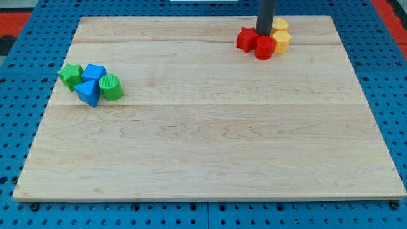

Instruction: Move the red star left a bit

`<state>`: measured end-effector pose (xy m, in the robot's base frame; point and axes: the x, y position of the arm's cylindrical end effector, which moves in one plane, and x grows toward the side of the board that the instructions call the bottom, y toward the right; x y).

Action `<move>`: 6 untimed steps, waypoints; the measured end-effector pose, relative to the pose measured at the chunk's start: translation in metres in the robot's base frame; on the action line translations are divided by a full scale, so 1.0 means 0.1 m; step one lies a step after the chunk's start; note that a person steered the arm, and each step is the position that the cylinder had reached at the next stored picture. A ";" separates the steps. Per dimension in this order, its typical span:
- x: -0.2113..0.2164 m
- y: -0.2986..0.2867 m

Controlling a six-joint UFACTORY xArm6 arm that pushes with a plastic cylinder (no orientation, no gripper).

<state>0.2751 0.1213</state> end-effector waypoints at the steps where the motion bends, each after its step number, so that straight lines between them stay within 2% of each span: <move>1: 0.23 0.05; 2: 0.26 0.05; 3: 0.30 0.38; 4: 0.63 0.24; 5: 0.66 -0.27; 6: 0.65 -0.15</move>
